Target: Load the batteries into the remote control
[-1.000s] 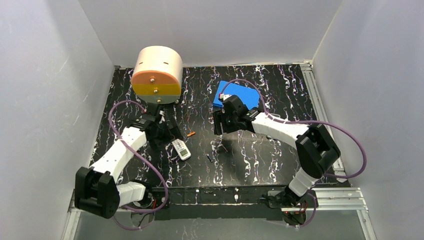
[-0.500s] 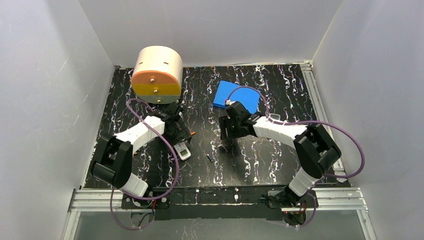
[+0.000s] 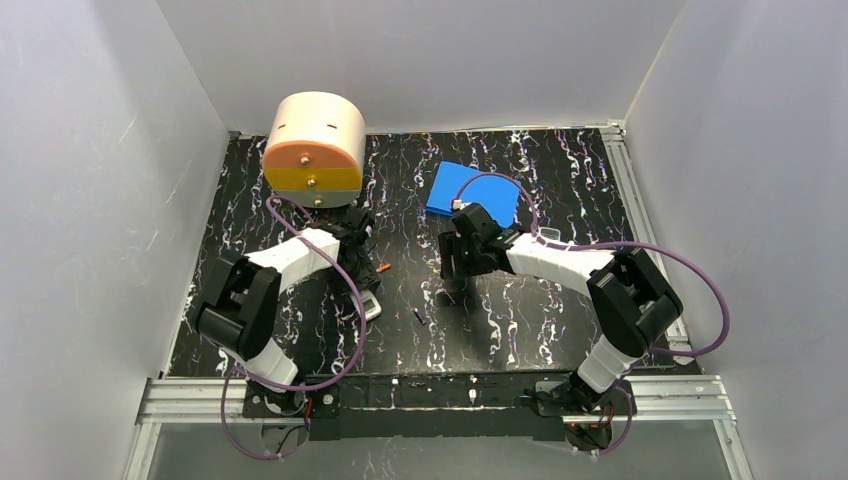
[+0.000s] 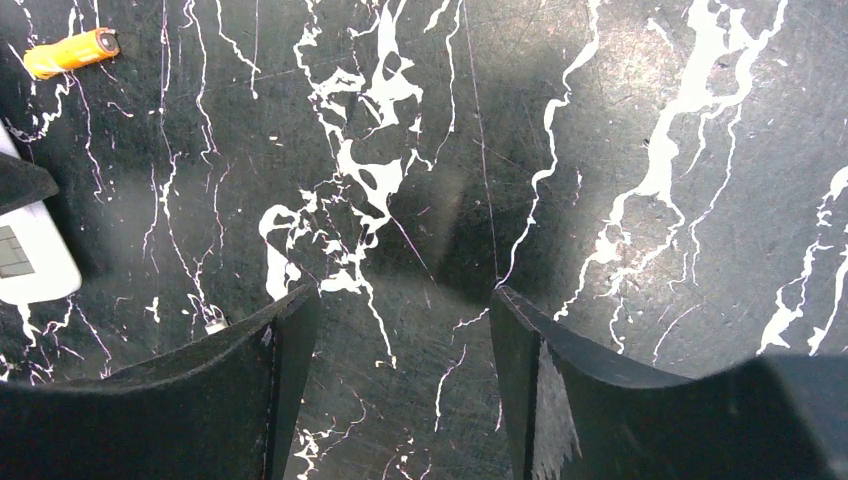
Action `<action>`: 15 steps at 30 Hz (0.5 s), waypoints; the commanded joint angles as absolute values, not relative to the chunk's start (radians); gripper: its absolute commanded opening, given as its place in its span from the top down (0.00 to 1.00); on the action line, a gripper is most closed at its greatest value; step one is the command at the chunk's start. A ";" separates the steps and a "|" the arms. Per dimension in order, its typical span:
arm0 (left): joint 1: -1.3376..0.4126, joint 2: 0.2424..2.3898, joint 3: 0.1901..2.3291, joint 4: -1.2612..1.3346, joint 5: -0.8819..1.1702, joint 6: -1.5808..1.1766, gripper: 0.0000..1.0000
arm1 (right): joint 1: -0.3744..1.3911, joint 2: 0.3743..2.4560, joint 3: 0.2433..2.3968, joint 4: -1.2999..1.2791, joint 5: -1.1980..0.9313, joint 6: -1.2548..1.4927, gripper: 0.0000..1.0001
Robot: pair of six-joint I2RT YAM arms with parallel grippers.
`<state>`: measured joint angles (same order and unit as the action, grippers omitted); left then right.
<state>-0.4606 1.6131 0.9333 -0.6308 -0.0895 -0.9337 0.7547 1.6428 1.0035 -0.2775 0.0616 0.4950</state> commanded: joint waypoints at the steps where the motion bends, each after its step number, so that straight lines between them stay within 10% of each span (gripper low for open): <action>1: -0.468 1.606 0.888 -0.562 -0.082 -0.863 0.51 | 0.755 1.620 1.049 -0.255 0.070 0.509 0.29; 8: -0.468 1.485 0.887 -0.515 -0.053 -0.726 0.97 | 0.704 1.576 1.058 -0.162 -0.088 0.523 0.27; 15: -0.449 1.312 0.950 -0.561 0.203 -0.543 1.00 | 0.561 1.505 0.987 0.133 -0.442 0.672 0.22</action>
